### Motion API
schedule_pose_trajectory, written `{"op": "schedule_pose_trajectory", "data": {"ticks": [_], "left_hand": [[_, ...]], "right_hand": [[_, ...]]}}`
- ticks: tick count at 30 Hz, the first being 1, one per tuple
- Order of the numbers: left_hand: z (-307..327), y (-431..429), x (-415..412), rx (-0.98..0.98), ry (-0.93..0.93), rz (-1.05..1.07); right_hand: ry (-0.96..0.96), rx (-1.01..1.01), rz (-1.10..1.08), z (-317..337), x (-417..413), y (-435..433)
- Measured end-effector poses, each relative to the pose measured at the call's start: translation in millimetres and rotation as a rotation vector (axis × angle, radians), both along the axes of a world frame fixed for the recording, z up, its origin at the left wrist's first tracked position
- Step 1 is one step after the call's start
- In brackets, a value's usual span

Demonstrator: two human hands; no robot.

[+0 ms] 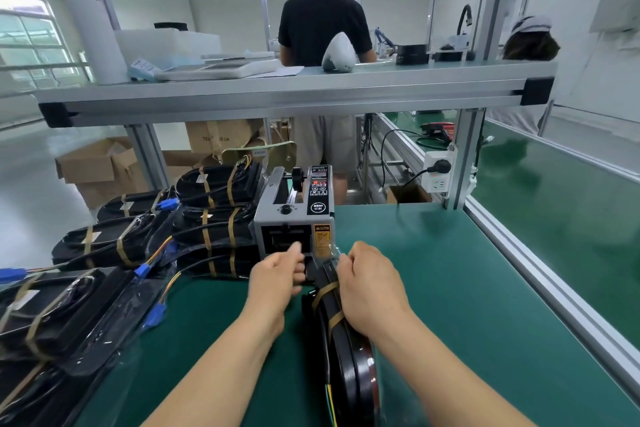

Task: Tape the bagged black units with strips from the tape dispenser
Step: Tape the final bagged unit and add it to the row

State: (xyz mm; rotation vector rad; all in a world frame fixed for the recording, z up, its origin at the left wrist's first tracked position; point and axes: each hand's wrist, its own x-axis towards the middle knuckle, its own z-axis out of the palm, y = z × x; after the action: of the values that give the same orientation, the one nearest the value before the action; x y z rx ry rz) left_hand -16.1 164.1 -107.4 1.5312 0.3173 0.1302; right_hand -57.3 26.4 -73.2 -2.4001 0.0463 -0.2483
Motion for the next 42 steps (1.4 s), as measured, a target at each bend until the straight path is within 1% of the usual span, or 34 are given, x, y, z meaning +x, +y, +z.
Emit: {"op": "schedule_pose_trajectory", "data": {"ticks": [3,5,7,17,23,28,31,32,34,39,40,42], "left_hand": [[4,14,7,-0.210,0.147,0.113],[10,19,12,-0.359,0.236,0.114],[13,20,18,-0.443,0.296,0.107],[29,8,27,-0.453,0.329,0.130],[29,1,36,-0.471,0.322,0.183],[24,-7,40,-0.478,0.241,0.332],[24,-3,29,-0.421,0.180,0.354],[24,-1,24,-0.398,0.163,0.320],[28,5,9,-0.360,0.117,0.172],[46,6,-28,-0.122,0.022,-0.345],[49,4,-32,-0.067,0.015,-0.411],[55,-1,-36,0.044,0.001,-0.476]], "right_hand": [[0.006,0.012,0.001,0,0,2],[0.012,0.010,-0.001,0,0,1],[0.017,0.014,-0.002,0,0,0],[-0.042,0.028,-0.001,0,-1,-10],[-0.034,-0.027,-0.013,2,0,-10],[-0.041,-0.024,-0.001,0,1,-11],[-0.048,-0.019,0.009,-1,0,-13],[-0.050,-0.024,0.014,-2,1,-14],[-0.058,-0.031,0.022,-4,2,-16],[-0.061,-0.013,0.011,-7,6,-17],[-0.052,0.006,0.007,-7,7,-17],[-0.031,0.050,-0.001,-8,8,-19]]}}
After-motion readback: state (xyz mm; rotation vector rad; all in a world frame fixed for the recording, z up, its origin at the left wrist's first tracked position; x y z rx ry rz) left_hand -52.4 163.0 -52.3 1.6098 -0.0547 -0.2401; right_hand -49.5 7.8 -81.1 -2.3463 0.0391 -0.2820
